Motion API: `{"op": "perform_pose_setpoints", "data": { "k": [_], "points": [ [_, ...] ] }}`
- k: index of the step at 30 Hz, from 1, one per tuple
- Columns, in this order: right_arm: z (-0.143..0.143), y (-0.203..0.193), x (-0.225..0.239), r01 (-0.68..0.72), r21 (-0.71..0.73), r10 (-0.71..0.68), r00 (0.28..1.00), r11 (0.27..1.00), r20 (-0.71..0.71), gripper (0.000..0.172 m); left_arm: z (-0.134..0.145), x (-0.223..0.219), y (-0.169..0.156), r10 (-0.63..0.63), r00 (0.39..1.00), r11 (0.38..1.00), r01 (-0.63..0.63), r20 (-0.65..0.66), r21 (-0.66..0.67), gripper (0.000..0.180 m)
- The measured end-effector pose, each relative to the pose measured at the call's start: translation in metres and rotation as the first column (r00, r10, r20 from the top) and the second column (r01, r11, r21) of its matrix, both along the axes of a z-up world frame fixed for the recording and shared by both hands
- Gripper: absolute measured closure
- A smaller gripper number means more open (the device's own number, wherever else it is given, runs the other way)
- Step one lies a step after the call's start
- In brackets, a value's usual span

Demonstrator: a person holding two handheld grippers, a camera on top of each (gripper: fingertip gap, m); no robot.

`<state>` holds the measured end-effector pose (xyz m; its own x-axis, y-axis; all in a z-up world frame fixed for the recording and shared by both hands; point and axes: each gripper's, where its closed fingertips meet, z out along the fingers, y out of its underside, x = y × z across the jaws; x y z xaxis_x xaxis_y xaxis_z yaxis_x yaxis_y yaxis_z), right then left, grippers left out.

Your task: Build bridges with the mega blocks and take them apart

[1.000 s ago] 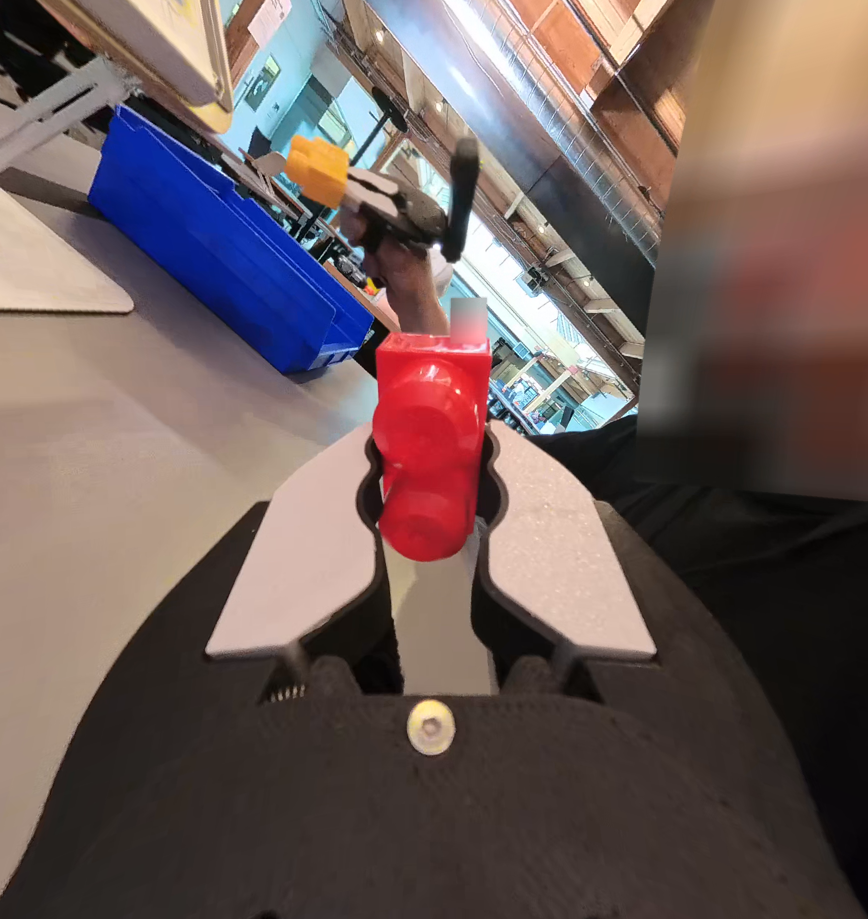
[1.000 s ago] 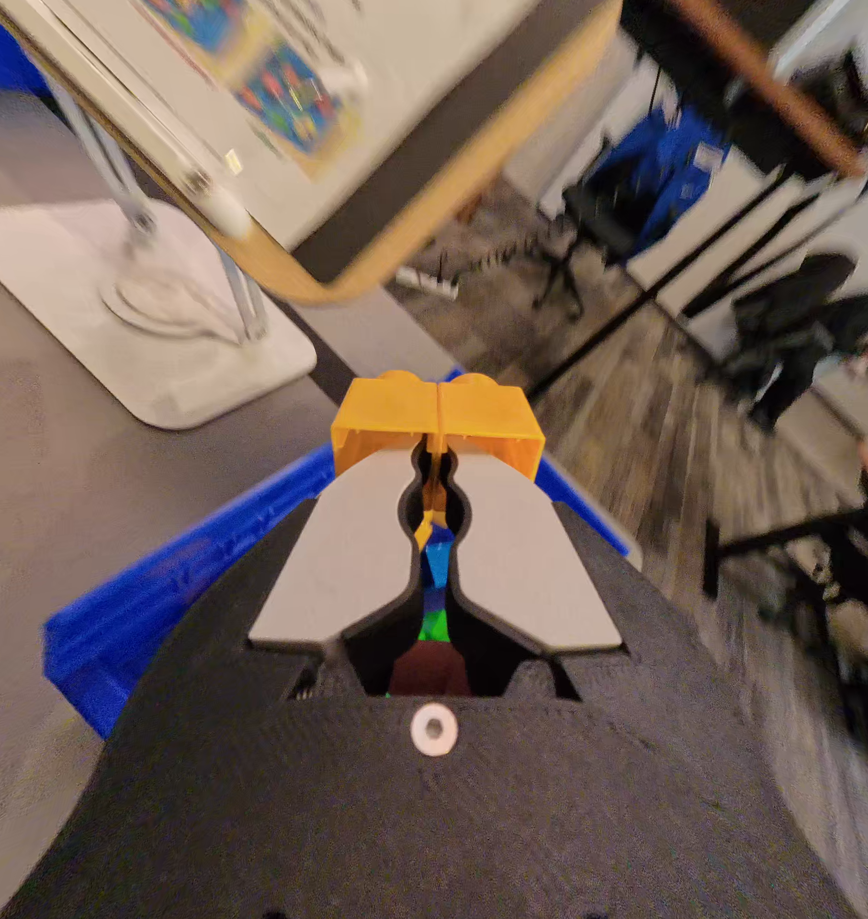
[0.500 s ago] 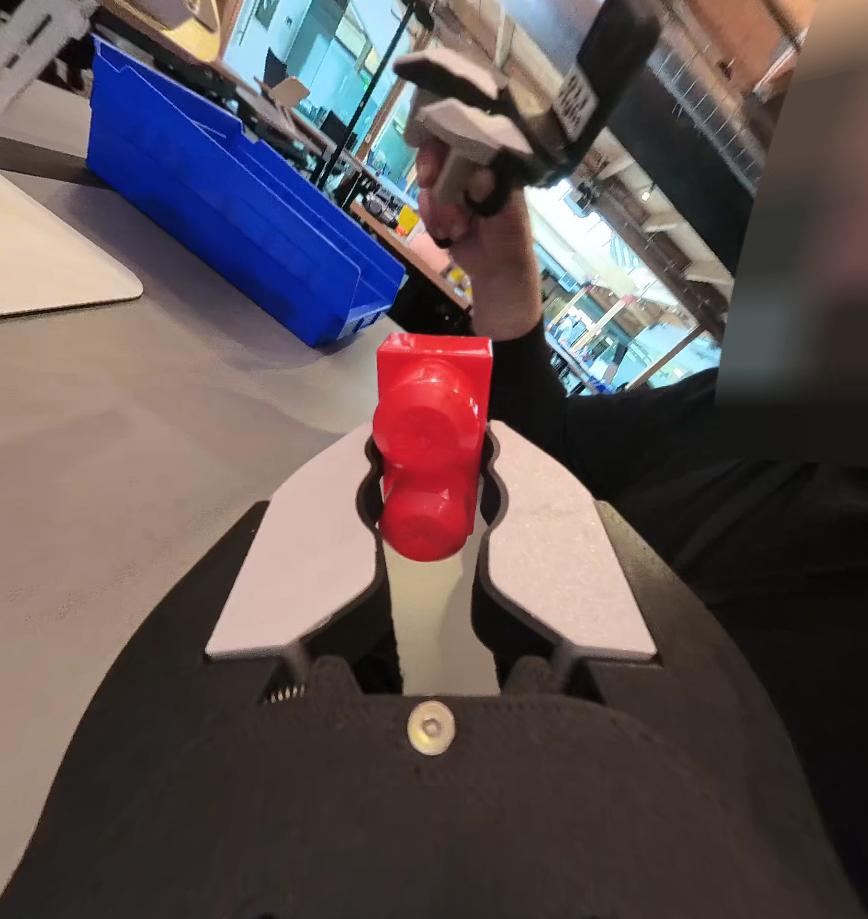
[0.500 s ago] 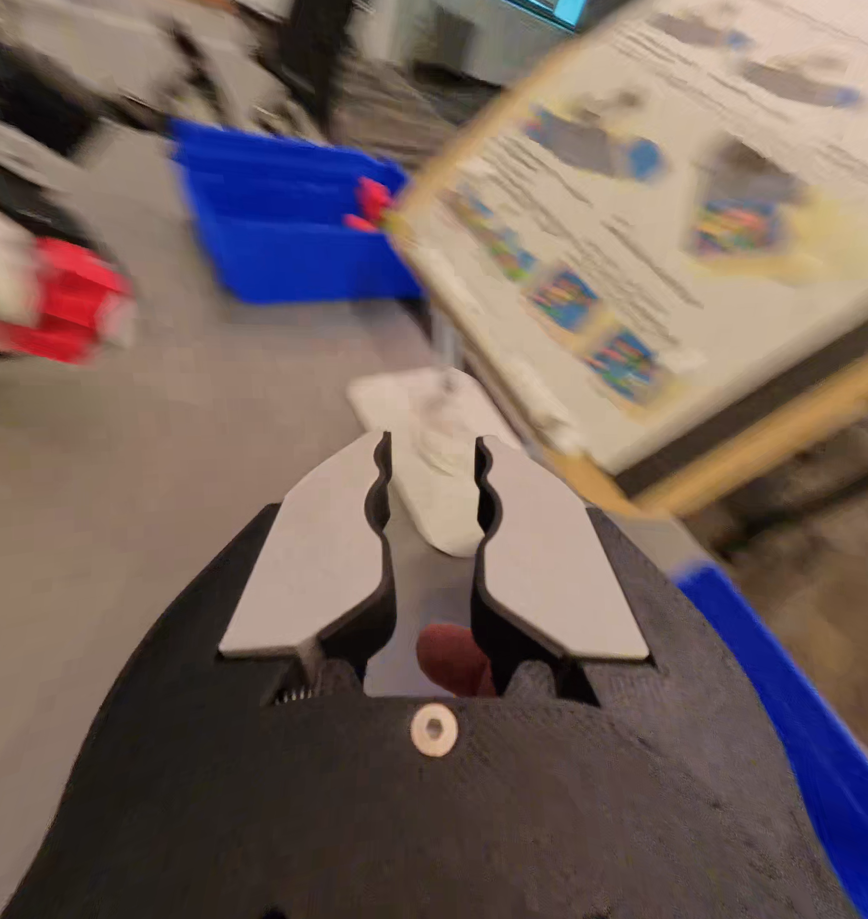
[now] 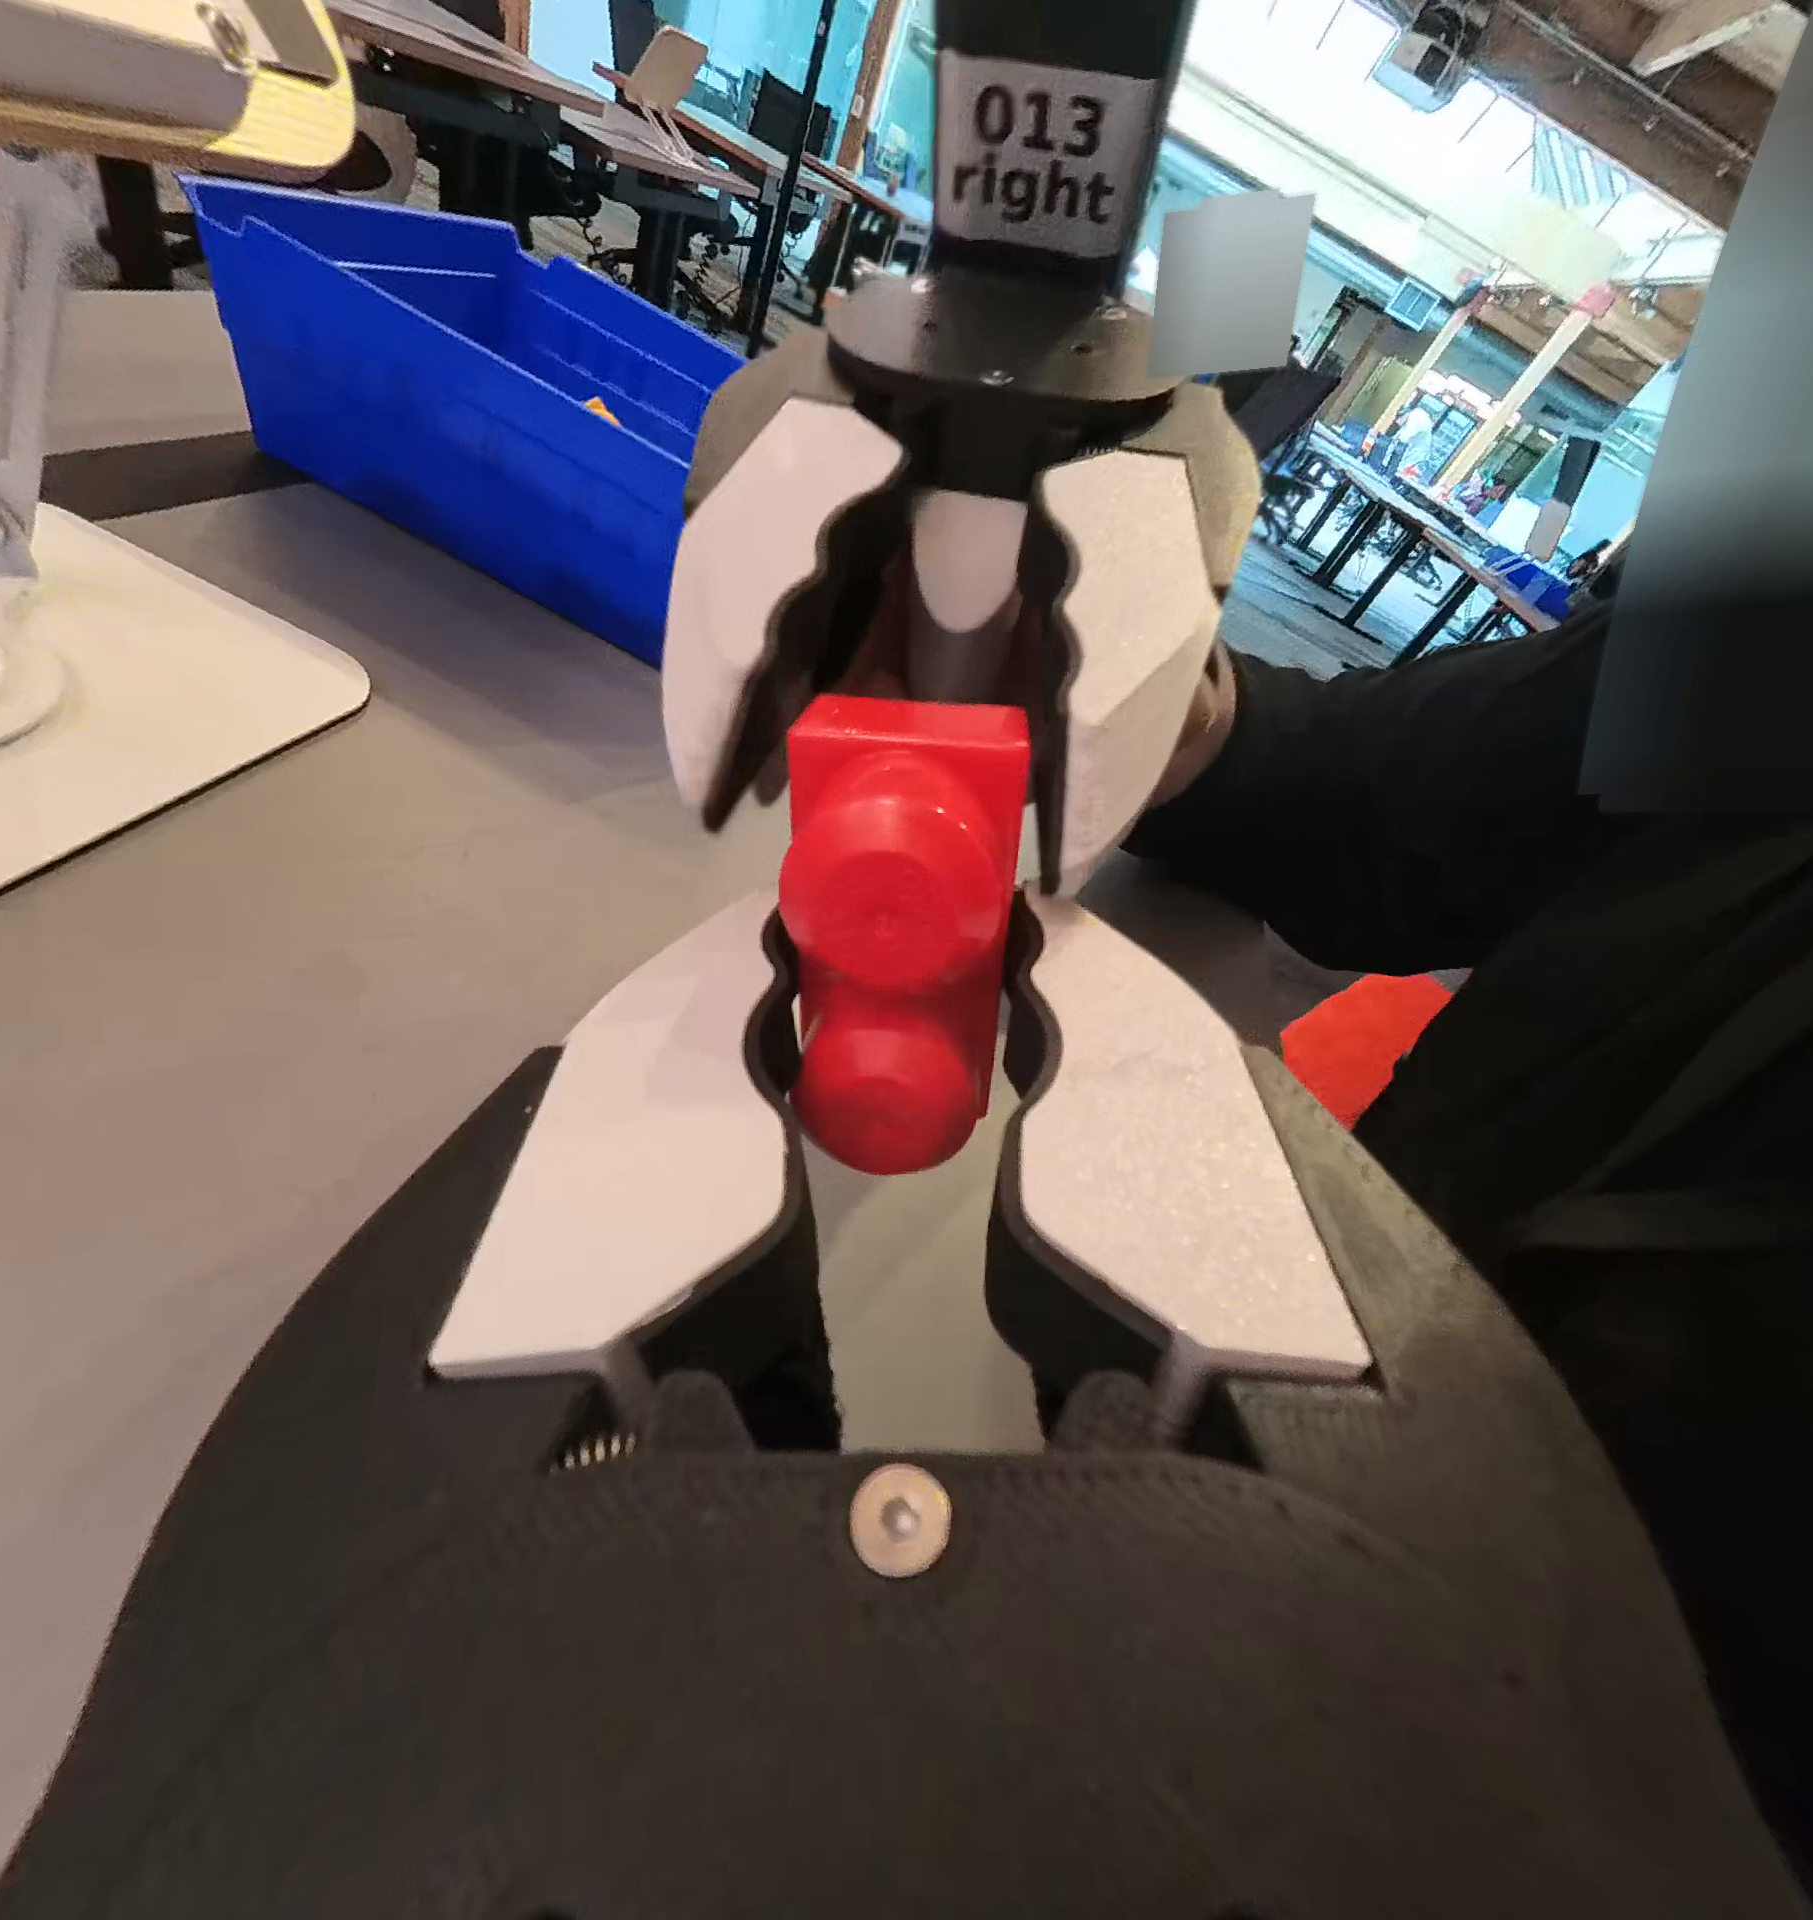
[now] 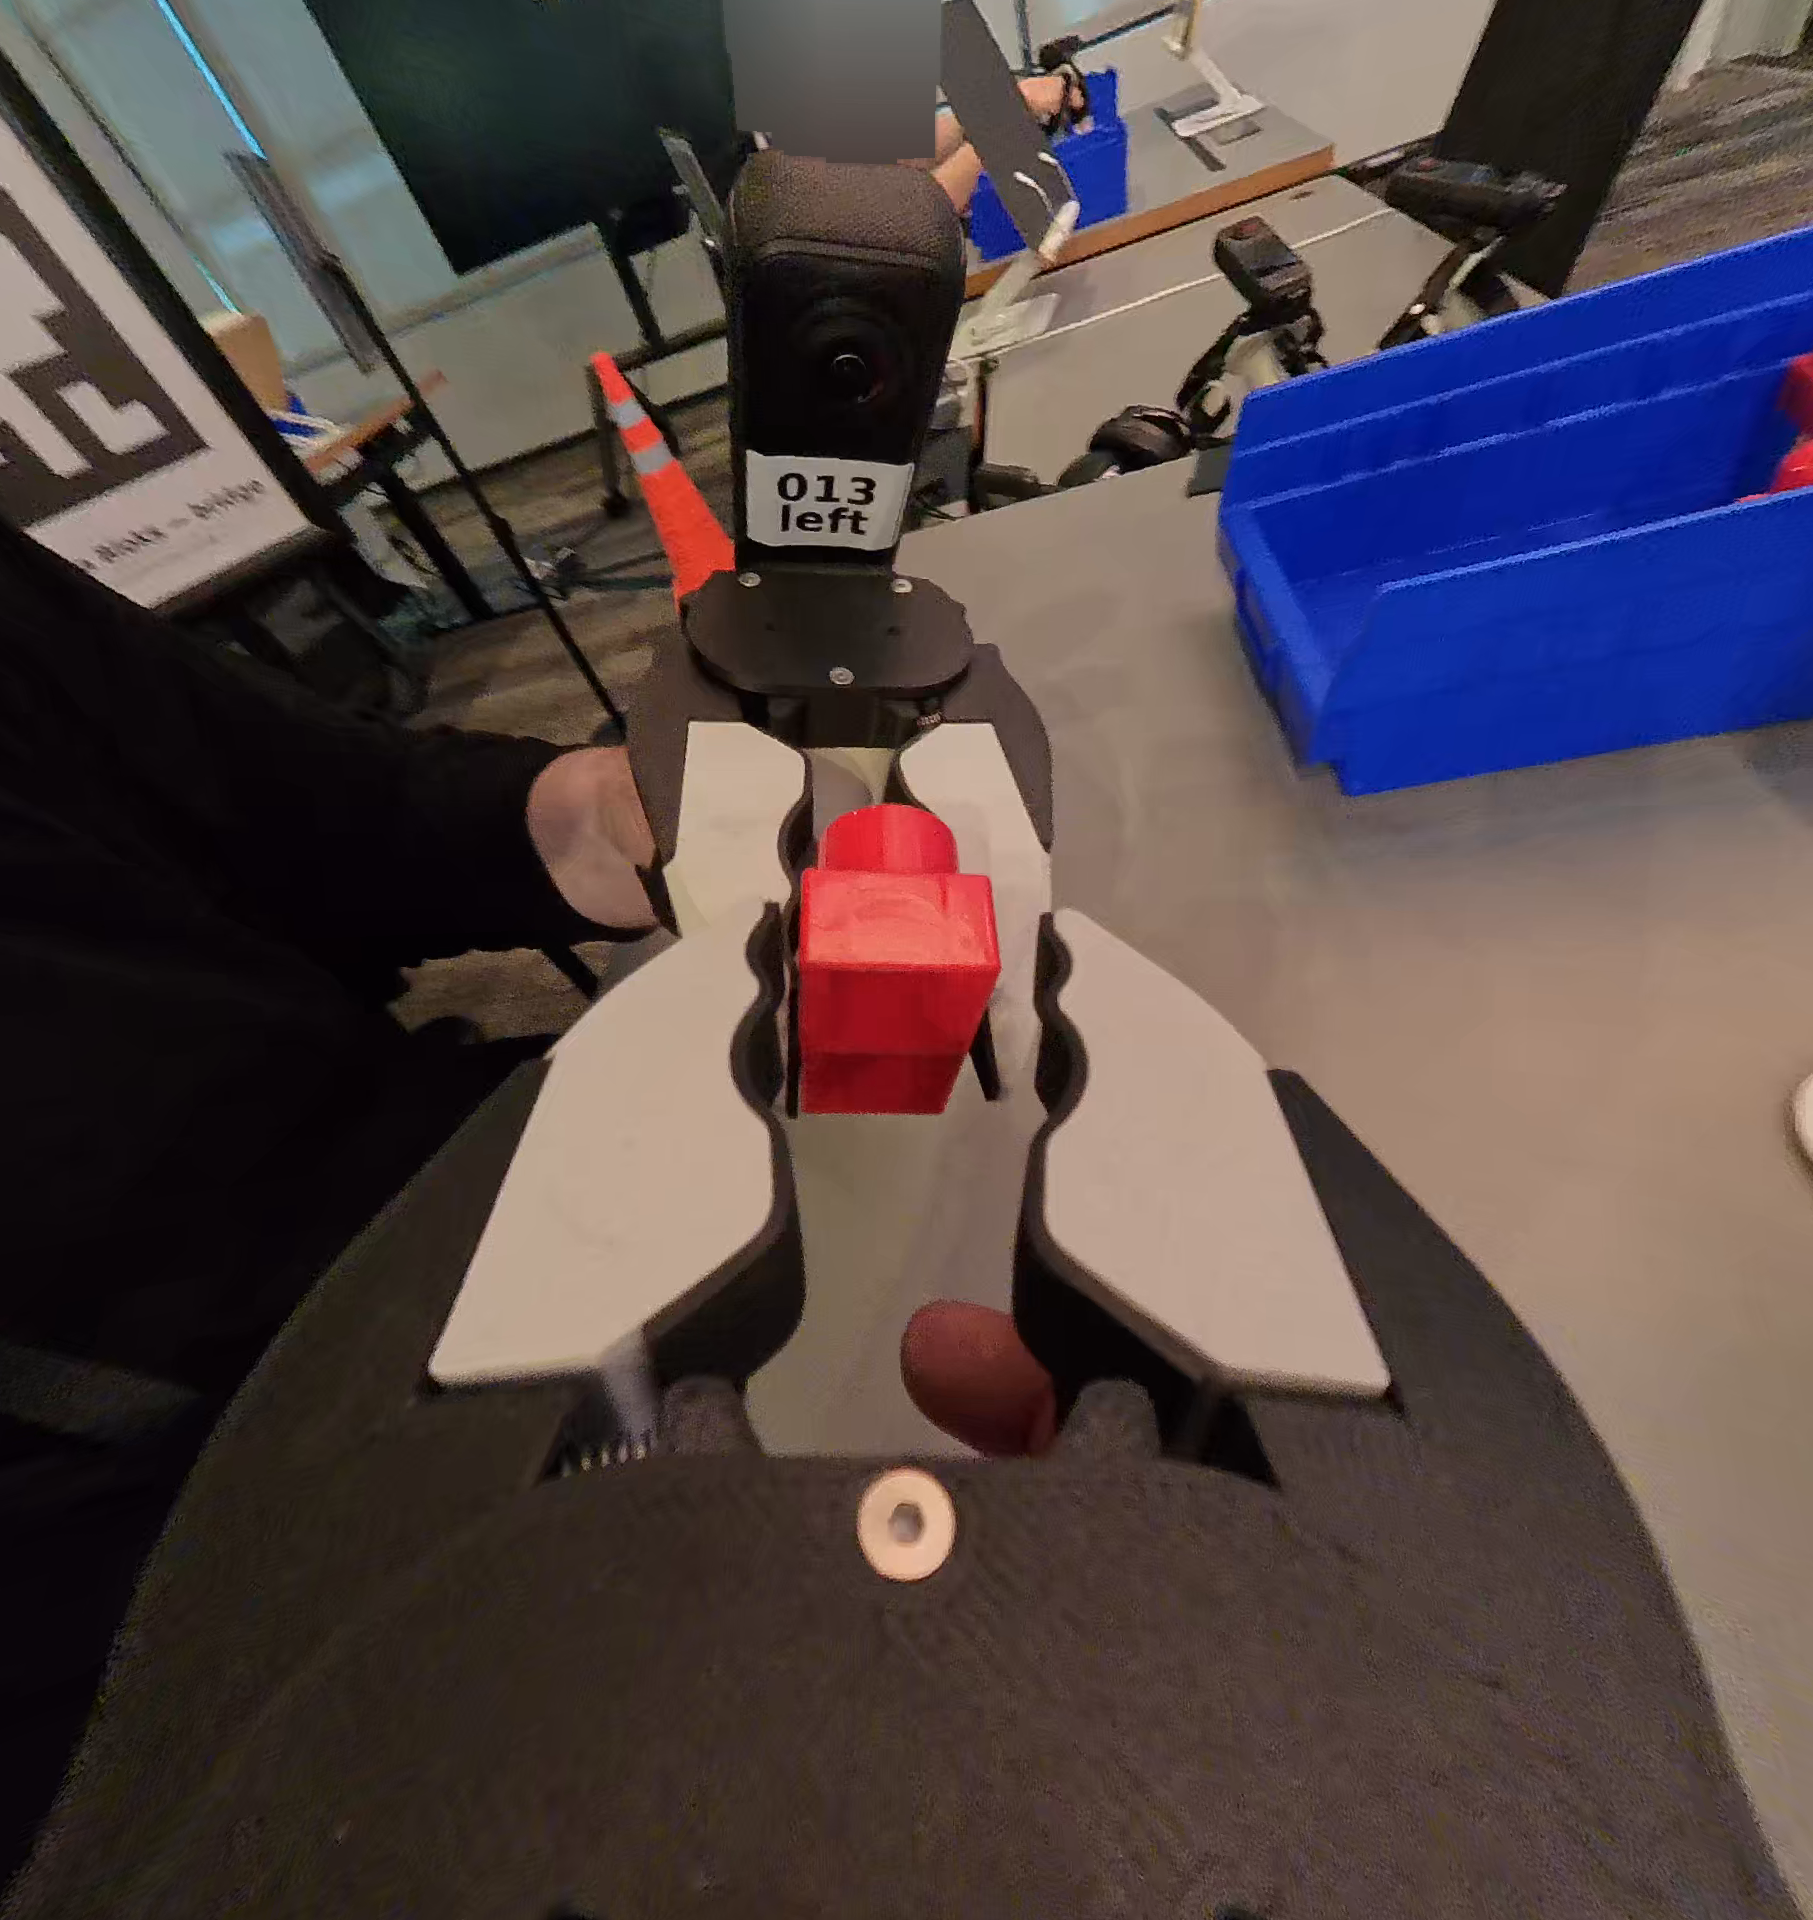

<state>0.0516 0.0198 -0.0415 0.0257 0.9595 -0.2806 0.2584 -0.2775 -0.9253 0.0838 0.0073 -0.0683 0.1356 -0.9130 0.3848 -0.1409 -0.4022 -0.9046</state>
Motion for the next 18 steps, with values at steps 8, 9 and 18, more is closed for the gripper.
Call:
{"op": "perform_pose_setpoints", "data": {
  "k": [8,9,18],
  "points": [
    [0.01,-0.006,0.003,-0.013,0.052,0.016,0.998,0.999,-0.058,0.136,0.007,0.003,-0.001,-0.007,0.998,0.999,0.004,0.064,0.054,0.143],
    [0.018,-0.003,0.007,0.008,0.076,-0.003,0.997,0.997,-0.071,0.136,0.005,0.001,0.001,0.001,0.999,0.998,-0.004,0.046,0.063,0.141],
    [0.104,0.118,0.189,0.566,0.443,-0.576,0.808,0.695,-0.127,0.135,0.007,-0.095,0.064,0.296,0.949,0.932,-0.262,-0.108,0.25,0.137]
  ]
}}
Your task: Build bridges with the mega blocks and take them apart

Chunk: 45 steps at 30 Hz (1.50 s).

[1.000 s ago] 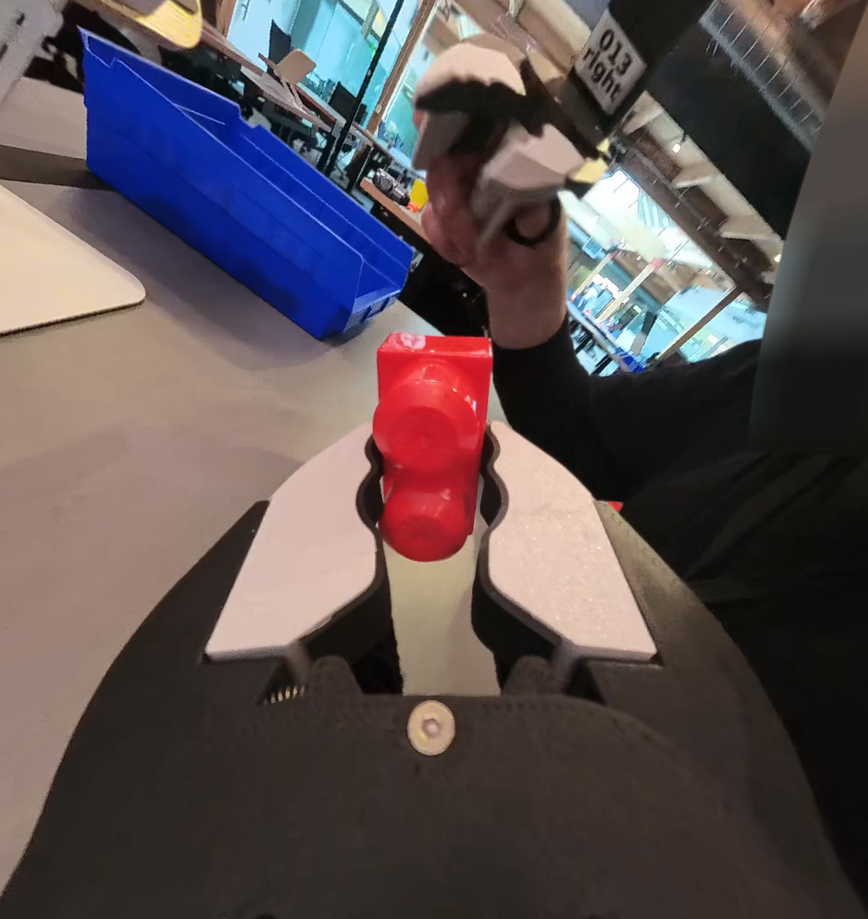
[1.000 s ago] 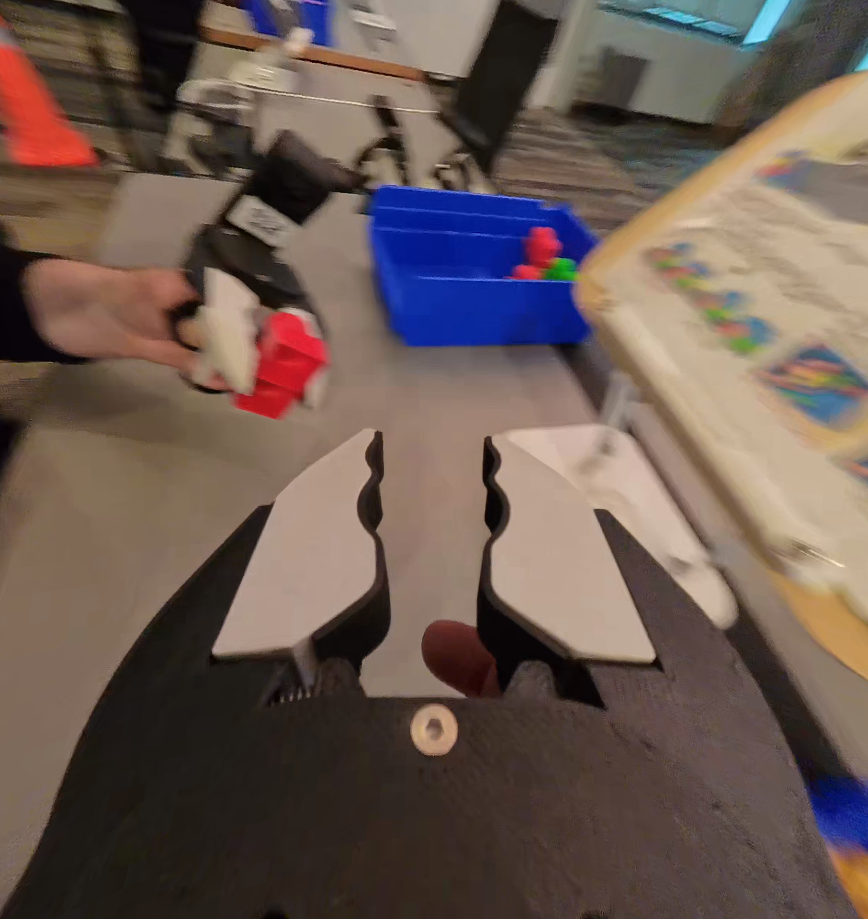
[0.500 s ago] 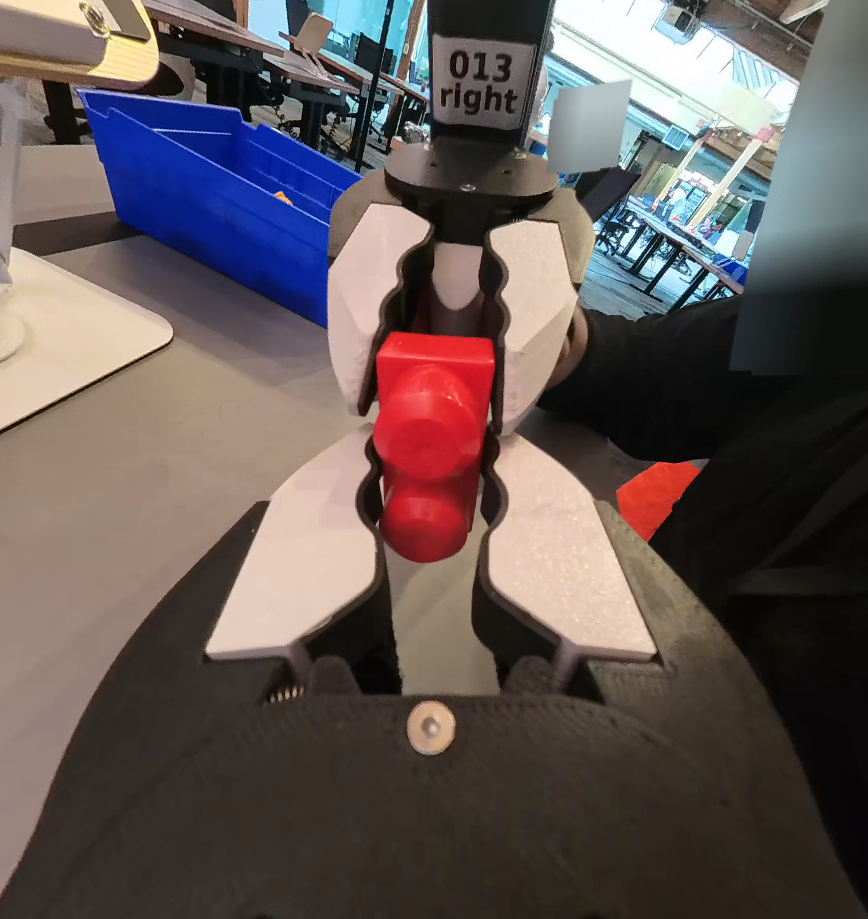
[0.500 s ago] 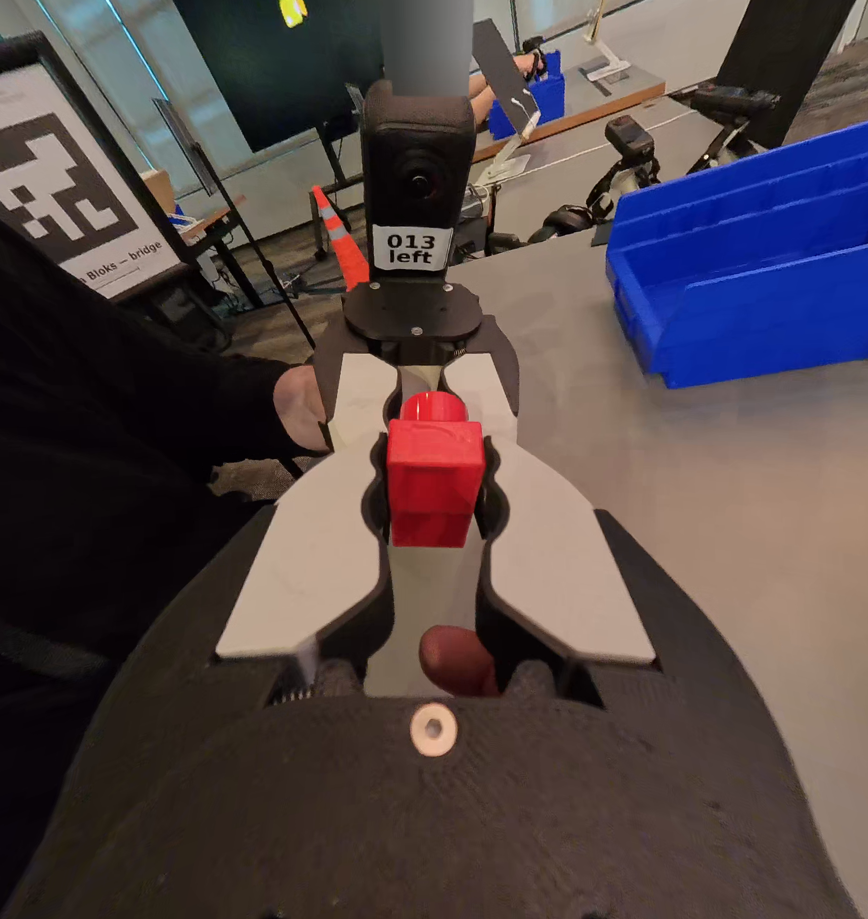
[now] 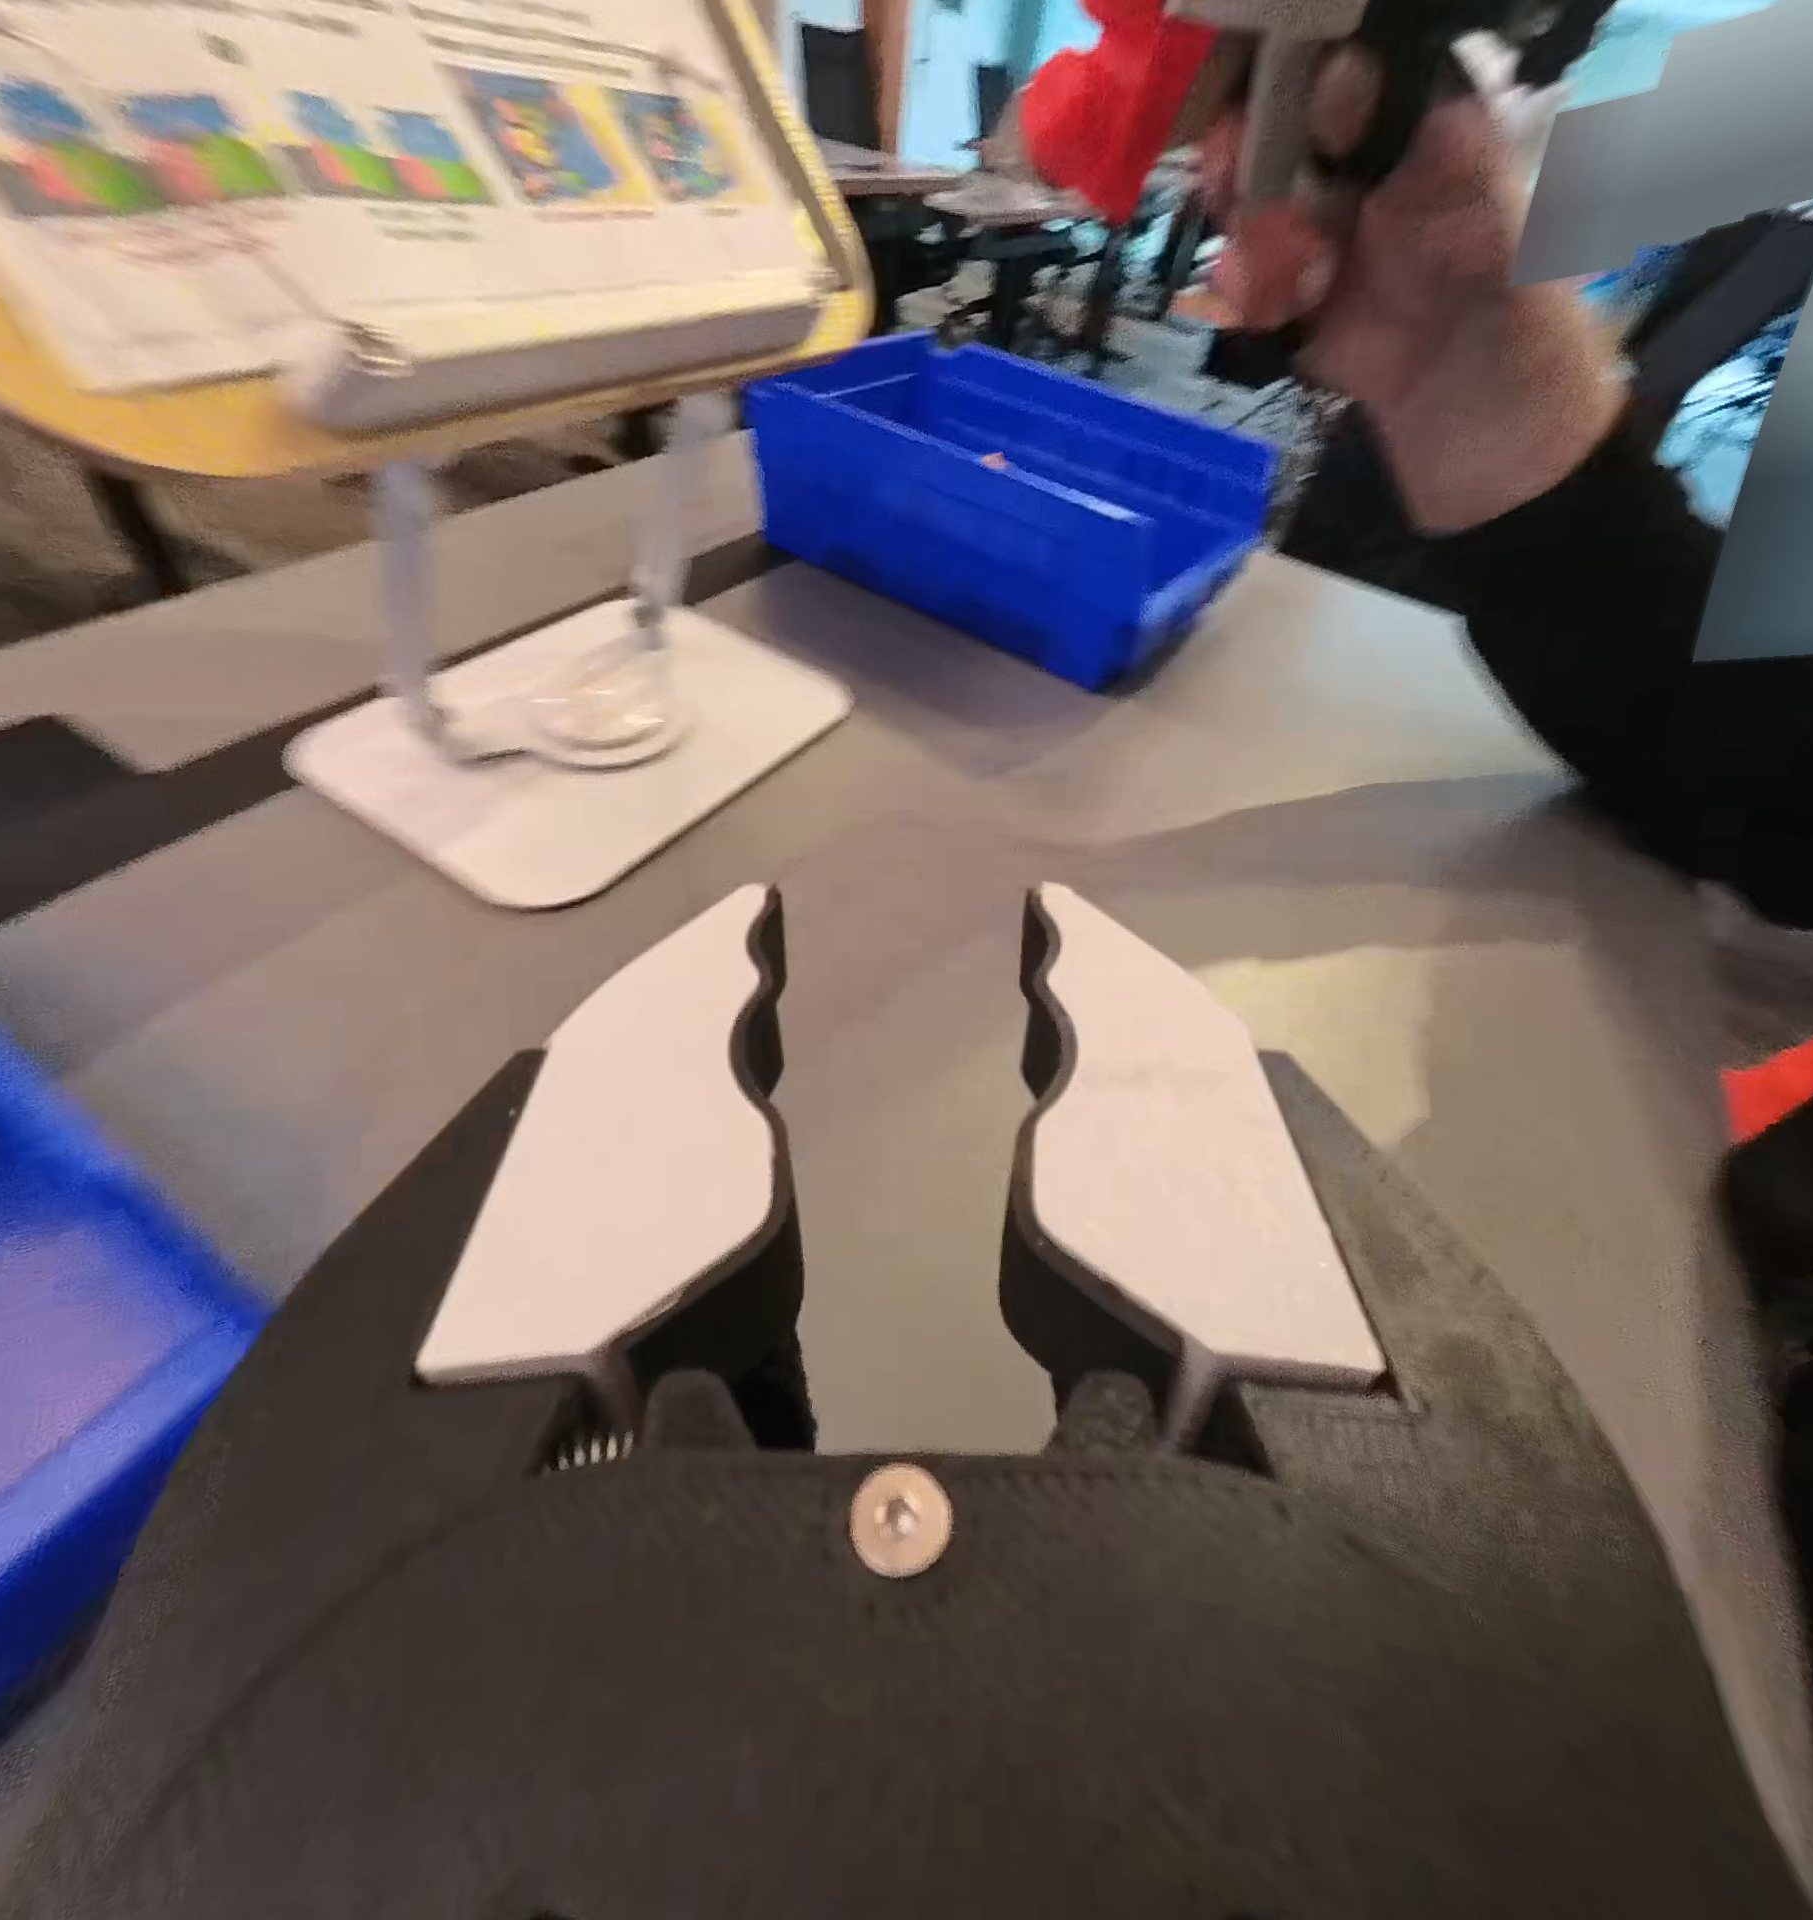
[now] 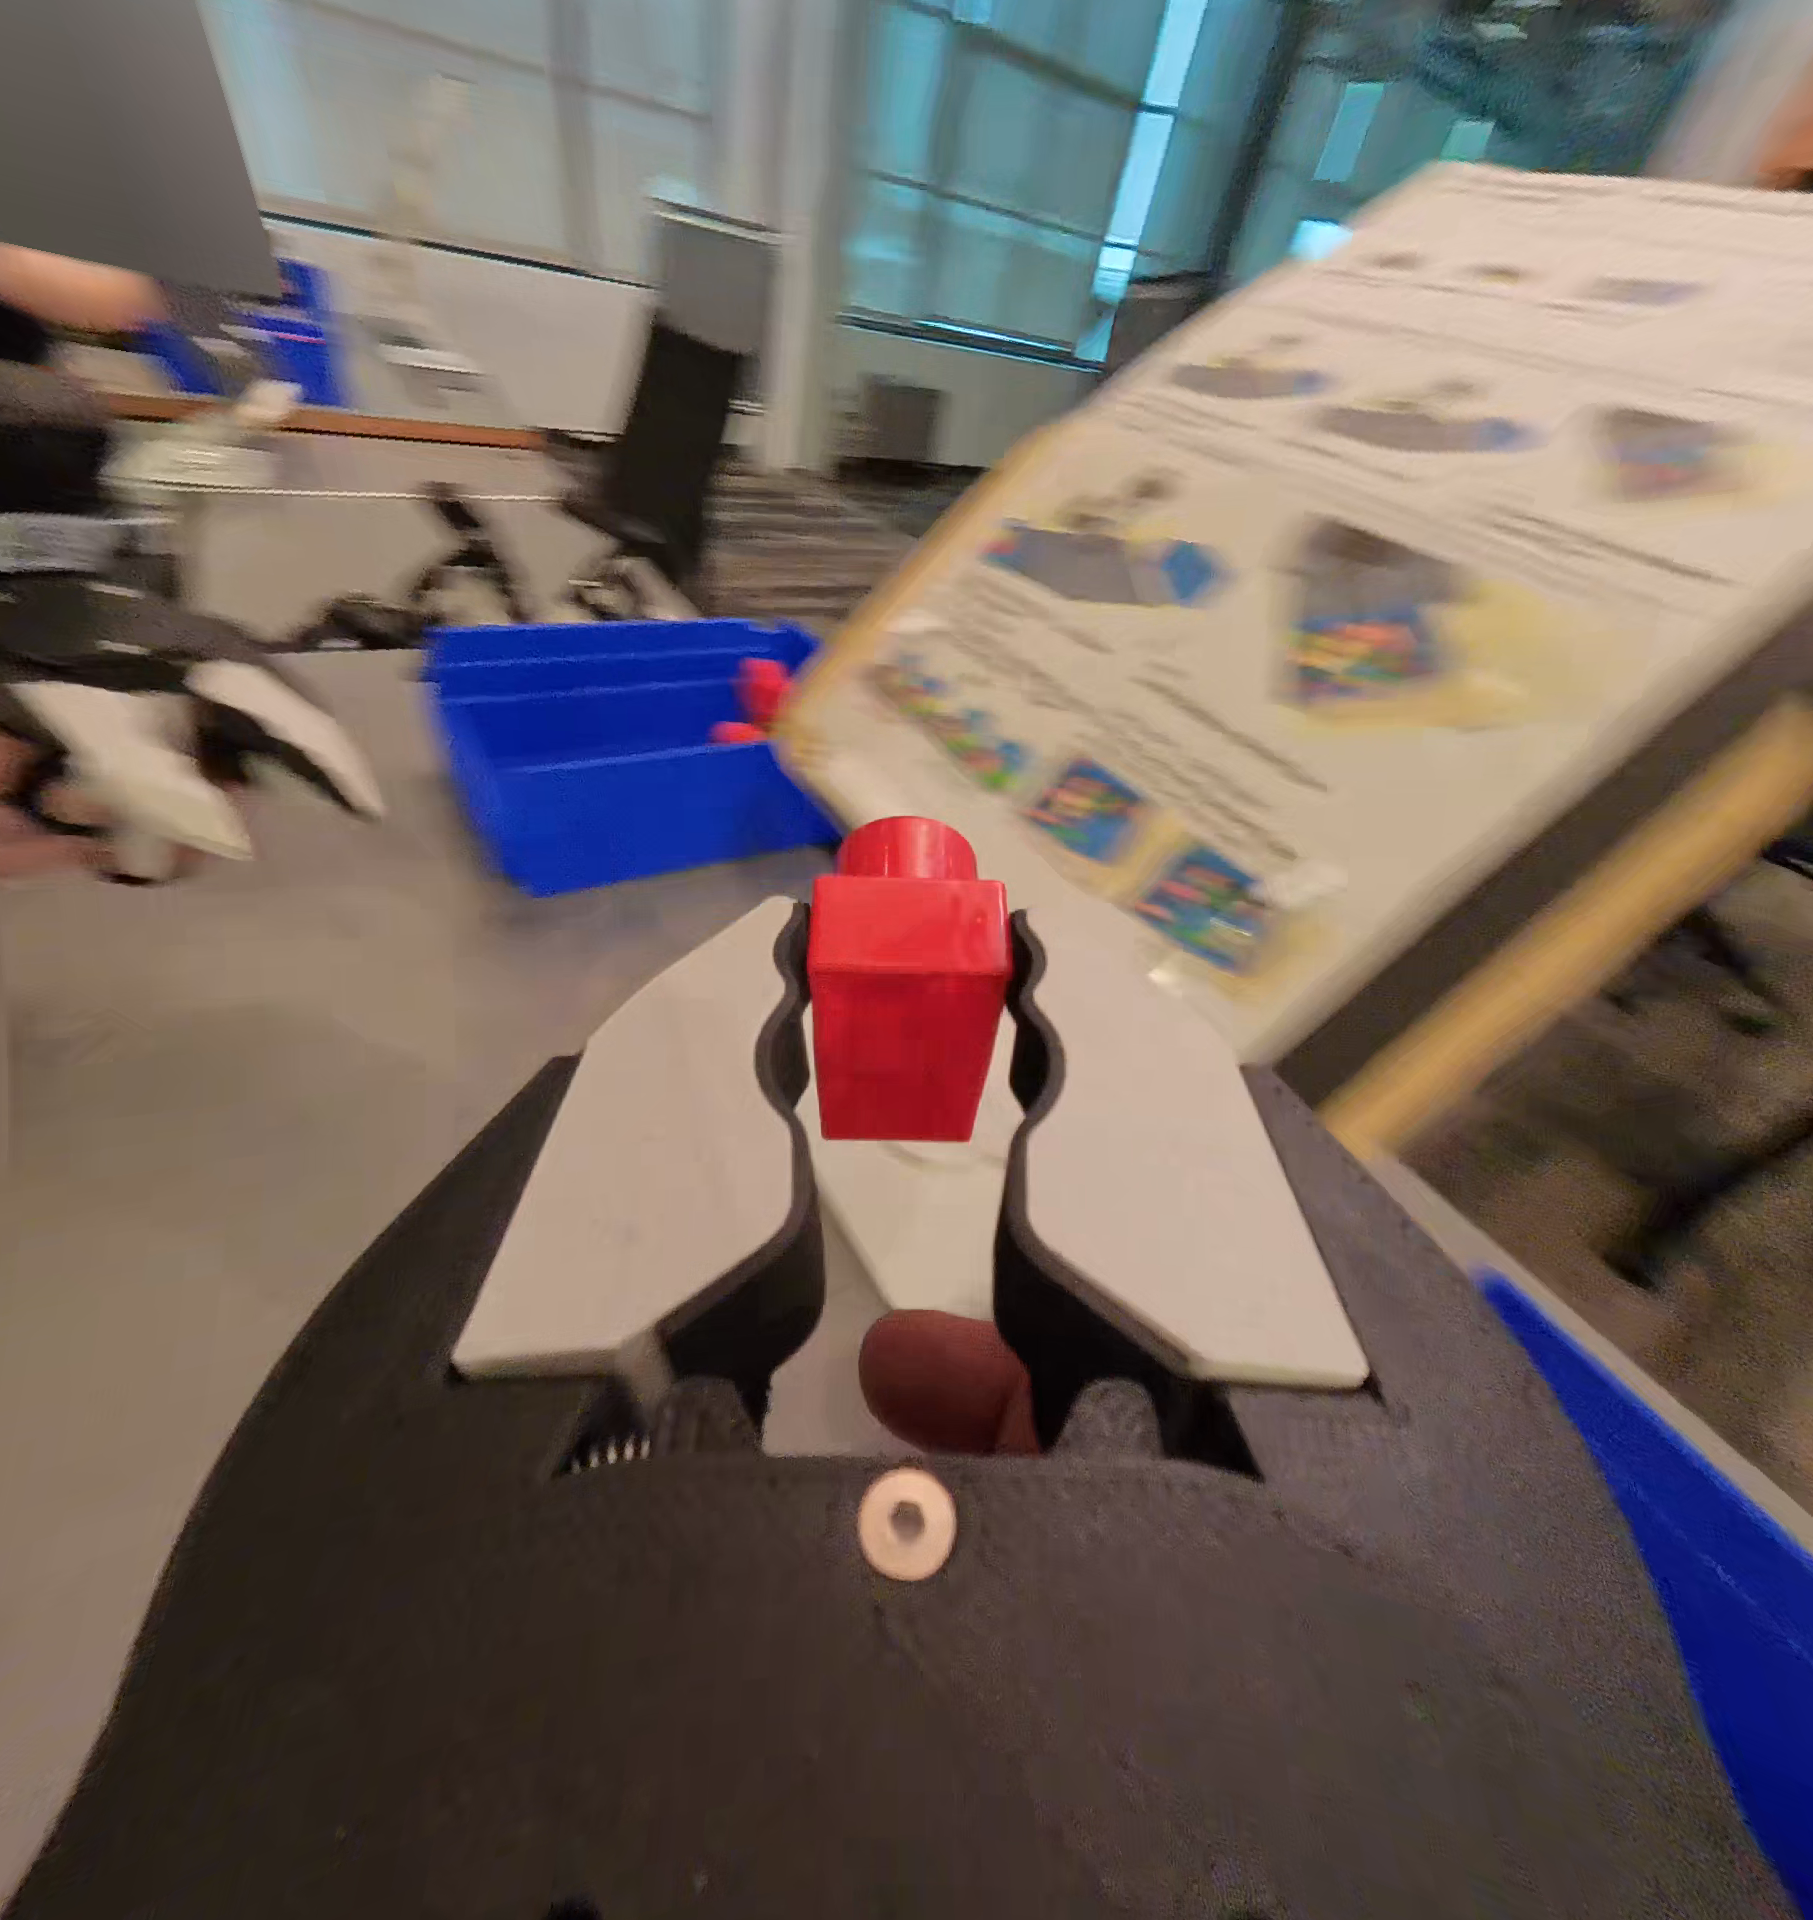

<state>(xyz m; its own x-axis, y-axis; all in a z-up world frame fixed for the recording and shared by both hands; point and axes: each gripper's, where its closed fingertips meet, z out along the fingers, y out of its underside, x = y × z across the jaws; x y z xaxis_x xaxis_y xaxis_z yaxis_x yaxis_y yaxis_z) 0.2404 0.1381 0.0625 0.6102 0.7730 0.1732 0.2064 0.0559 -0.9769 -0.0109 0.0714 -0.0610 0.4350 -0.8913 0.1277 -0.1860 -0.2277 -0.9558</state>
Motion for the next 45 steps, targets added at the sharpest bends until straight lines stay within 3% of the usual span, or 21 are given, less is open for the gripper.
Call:
{"op": "perform_pose_setpoints", "data": {
  "k": [3,7,12,14,16,22,28,36,40,42,45],
  "points": [
    [-0.009,0.045,0.085,0.253,-0.033,-0.252,0.968,0.967,0.017,0.136,0.002,-0.042,0.034,0.143,0.986,0.989,-0.139,-0.083,0.054,0.139],
    [-0.05,0.082,0.164,0.479,-0.096,-0.47,0.877,0.873,0.1,0.136,0.005,-0.078,0.07,0.246,0.96,0.968,-0.234,-0.134,0.095,0.139],
    [-0.12,0.103,0.199,0.575,-0.311,-0.53,0.818,0.757,0.222,0.135,-0.003,-0.101,0.113,0.318,0.919,0.946,-0.292,-0.233,0.138,0.138],
    [-0.14,0.107,0.202,0.593,-0.368,-0.532,0.805,0.716,0.262,0.12,-0.01,-0.107,0.131,0.332,0.901,0.942,-0.302,-0.278,0.147,0.136],
    [-0.149,0.108,0.2,0.592,-0.385,-0.518,0.806,0.708,0.287,0.117,-0.016,-0.109,0.148,0.336,0.885,0.94,-0.296,-0.322,0.169,0.135],
    [-0.127,0.105,0.191,0.57,-0.341,-0.515,0.822,0.748,0.243,0.118,-0.03,-0.119,0.2,0.339,0.801,0.934,-0.221,-0.494,0.282,0.135],
    [-0.113,0.099,0.173,0.522,-0.322,-0.474,0.853,0.79,0.22,0.119,-0.042,-0.119,0.239,0.22,0.742,0.951,-0.019,-0.634,0.308,0.128],
    [-0.109,0.096,0.156,0.487,-0.303,-0.436,0.872,0.819,0.224,0.121,-0.089,-0.126,0.263,0.015,0.578,0.987,0.121,-0.816,0.103,0.119],
    [-0.106,0.094,0.151,0.477,-0.291,-0.424,0.876,0.829,0.229,0.122,-0.106,-0.123,0.269,-0.042,0.568,0.992,0.124,-0.822,0.035,0.116],
    [-0.105,0.093,0.149,0.473,-0.286,-0.42,0.878,0.834,0.228,0.123,-0.111,-0.122,0.276,-0.014,0.551,0.991,0.118,-0.834,0.061,0.113],
    [-0.103,0.092,0.145,0.465,-0.281,-0.413,0.882,0.84,0.227,0.124,-0.109,-0.123,0.276,-0.035,0.57,0.997,0.077,-0.821,0.011,0.124]
  ]
}}
